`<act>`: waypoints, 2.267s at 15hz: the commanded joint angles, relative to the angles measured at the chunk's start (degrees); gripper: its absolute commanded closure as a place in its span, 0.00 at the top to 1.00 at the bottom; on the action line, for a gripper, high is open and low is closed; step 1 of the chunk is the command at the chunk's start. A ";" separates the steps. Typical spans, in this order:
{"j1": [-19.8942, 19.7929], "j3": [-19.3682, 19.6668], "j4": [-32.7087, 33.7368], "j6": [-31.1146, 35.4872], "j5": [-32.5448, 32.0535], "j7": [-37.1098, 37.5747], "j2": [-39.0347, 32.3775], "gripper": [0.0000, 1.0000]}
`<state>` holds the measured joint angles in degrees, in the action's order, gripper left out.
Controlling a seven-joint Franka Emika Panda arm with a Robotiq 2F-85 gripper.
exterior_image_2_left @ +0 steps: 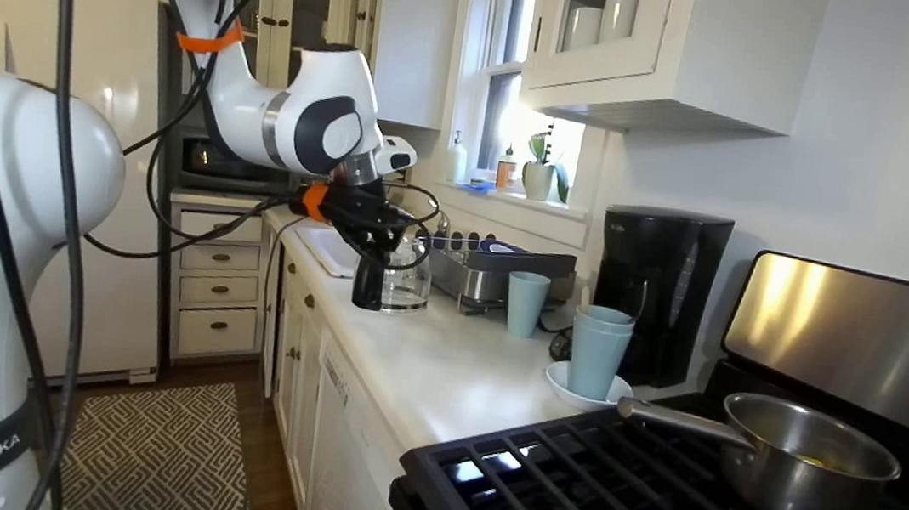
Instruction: Remove the kettle from the coffee machine and then put it on the counter
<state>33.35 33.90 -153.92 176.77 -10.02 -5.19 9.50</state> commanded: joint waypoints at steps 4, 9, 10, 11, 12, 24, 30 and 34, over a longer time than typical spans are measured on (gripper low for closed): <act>4.99 1.63 2.20 -1.65 1.27 -6.55 1.18 0.08; 11.30 6.25 4.39 -1.44 4.63 -11.93 1.30 0.08; 13.36 7.86 4.78 -1.53 6.16 -13.57 1.71 0.08; 15.18 9.45 5.55 -1.67 7.57 -15.00 1.66 0.08; 16.95 11.06 6.31 -1.84 8.86 -16.44 1.56 0.08; 40.53 34.45 14.82 -8.01 26.40 -34.25 -1.08 0.08; 53.47 47.88 16.74 -7.73 29.97 -38.79 -1.14 0.08; 62.69 57.94 17.56 -7.96 28.24 -37.55 -0.81 0.08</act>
<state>89.80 85.45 -138.53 169.96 17.58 -41.86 8.69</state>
